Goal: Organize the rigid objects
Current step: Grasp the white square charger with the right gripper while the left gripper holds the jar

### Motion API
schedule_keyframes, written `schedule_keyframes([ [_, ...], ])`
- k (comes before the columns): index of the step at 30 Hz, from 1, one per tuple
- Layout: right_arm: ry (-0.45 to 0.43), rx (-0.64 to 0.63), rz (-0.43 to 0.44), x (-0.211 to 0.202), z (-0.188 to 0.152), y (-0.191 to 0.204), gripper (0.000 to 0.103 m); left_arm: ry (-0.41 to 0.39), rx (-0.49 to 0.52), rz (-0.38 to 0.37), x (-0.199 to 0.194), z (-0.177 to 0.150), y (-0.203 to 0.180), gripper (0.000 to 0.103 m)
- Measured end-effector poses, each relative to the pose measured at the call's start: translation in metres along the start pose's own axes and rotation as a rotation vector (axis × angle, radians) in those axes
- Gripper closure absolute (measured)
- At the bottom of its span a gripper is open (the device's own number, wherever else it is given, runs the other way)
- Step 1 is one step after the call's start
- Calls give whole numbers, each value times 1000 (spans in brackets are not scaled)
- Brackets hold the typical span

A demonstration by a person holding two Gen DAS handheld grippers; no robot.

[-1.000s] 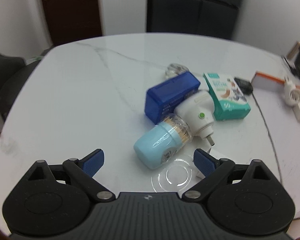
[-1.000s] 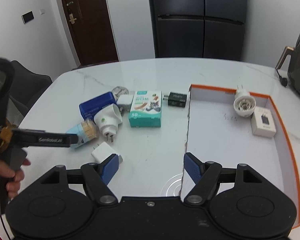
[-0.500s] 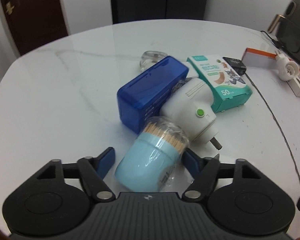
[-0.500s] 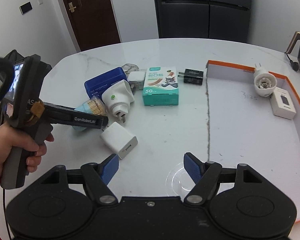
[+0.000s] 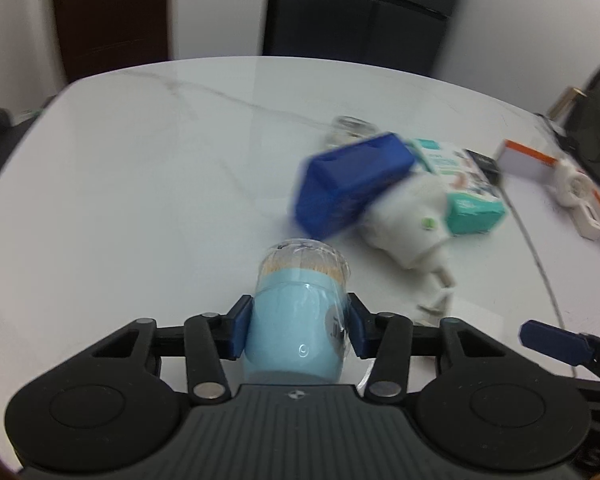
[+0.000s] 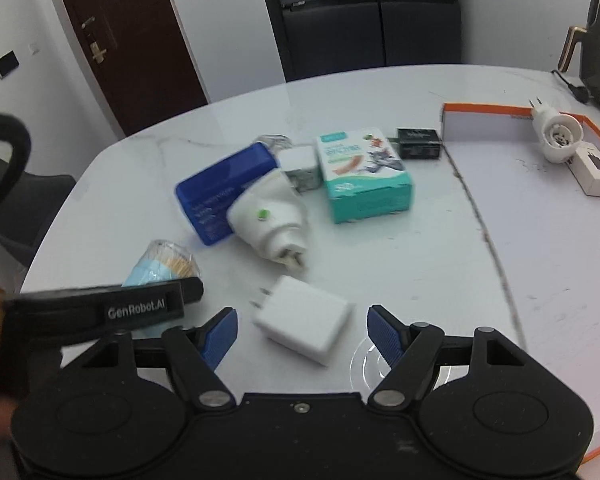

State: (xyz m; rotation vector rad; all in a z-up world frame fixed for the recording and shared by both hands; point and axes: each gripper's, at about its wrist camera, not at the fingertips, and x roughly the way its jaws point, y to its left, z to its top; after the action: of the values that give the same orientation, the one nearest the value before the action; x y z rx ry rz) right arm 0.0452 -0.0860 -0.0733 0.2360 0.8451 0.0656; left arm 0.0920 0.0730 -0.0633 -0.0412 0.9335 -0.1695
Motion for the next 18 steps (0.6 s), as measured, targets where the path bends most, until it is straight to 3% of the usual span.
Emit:
schedule_keyframes([
  [10, -7, -9, -148, 42, -8, 31, 16, 3, -67, 9, -5, -6, 25, 54],
  [14, -42, -36, -160, 48, -8, 33, 16, 6, -76, 3, -4, -7, 24, 55],
  [16, -57, -55, -157, 49, -7, 32, 23, 6, -73, 5, -3, -7, 22, 55],
  [18, -57, -67, -143, 47, -5, 29, 23, 6, -72, -2, -3, -7, 21, 55],
])
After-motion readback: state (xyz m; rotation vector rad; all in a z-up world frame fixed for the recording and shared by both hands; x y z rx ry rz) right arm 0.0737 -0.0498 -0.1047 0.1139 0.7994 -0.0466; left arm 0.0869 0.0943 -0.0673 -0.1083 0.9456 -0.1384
